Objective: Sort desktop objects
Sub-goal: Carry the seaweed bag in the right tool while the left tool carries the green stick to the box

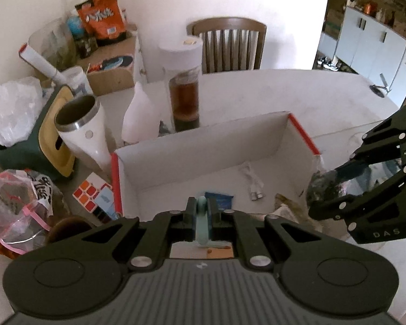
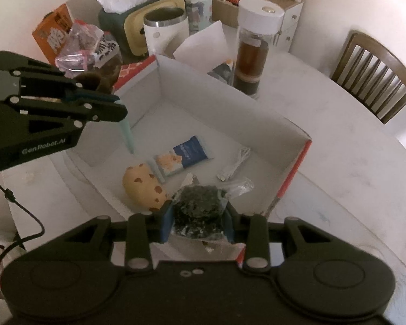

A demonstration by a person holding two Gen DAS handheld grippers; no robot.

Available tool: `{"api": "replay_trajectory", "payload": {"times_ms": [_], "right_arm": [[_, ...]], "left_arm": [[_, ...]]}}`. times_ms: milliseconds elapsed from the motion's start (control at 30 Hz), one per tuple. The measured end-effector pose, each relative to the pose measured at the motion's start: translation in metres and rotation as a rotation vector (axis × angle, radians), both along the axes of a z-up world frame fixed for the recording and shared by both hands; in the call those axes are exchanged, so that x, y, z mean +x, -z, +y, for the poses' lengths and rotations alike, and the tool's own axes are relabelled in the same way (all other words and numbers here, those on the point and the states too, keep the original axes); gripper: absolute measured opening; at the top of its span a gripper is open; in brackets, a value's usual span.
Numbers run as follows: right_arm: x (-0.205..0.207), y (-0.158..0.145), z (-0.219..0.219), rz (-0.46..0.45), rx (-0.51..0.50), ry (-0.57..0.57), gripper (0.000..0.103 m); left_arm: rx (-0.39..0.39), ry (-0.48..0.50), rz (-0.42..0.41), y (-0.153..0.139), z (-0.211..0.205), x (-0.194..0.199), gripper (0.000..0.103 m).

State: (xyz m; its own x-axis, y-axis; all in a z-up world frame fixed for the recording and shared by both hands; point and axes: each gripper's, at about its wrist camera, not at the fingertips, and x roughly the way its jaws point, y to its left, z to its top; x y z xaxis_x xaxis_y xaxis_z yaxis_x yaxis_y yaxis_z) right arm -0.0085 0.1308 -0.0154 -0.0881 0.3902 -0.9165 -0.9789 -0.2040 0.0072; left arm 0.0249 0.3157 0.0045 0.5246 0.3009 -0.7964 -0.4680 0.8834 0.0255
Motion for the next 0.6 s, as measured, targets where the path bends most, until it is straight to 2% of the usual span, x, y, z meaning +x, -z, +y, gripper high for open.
{"api": "replay_trajectory", "payload": {"times_ms": [600], "right_arm": [[0.016, 0.057, 0.046, -0.055, -0.026, 0.103, 0.037]], "left_arm": [[0.067, 0.053, 0.135, 0.046, 0.019, 0.033, 0.006]]}}
